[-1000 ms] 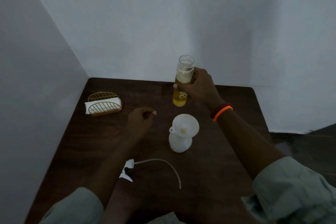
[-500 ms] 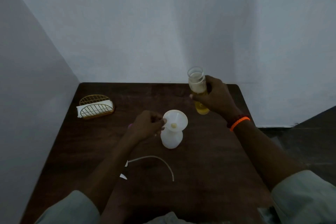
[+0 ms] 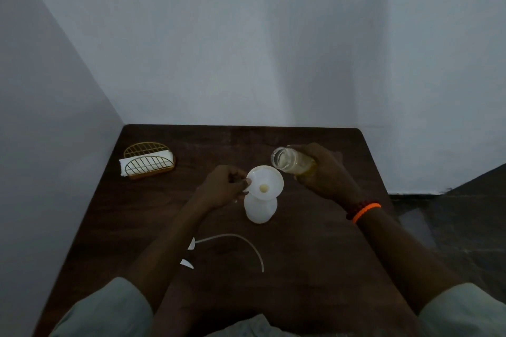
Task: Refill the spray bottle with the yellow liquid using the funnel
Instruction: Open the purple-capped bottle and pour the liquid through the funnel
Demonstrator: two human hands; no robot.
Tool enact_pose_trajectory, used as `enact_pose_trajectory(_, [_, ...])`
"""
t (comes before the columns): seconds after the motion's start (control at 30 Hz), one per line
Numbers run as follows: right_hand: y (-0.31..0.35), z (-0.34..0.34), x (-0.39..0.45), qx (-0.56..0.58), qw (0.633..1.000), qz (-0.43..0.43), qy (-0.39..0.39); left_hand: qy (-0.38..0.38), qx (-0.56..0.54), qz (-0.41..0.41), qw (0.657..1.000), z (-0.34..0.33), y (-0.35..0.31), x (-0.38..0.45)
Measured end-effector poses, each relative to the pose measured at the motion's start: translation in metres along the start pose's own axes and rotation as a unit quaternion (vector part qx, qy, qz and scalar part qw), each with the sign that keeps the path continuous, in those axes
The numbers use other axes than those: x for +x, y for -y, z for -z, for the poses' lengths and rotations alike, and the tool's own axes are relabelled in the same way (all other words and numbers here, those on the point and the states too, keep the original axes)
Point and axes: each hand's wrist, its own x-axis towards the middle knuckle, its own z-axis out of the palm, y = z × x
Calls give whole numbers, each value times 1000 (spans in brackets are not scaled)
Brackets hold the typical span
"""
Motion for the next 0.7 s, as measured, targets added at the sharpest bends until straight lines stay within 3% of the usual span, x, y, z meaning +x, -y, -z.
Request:
enact_pose_trajectory(0.33, [8, 5, -5, -128, 991, 30, 19, 6, -6, 12, 1000, 1, 0, 0])
enact_pose_trajectory(0.7, [12, 8, 1, -183, 982, 34, 18, 8, -5, 8, 1000, 1, 1, 0])
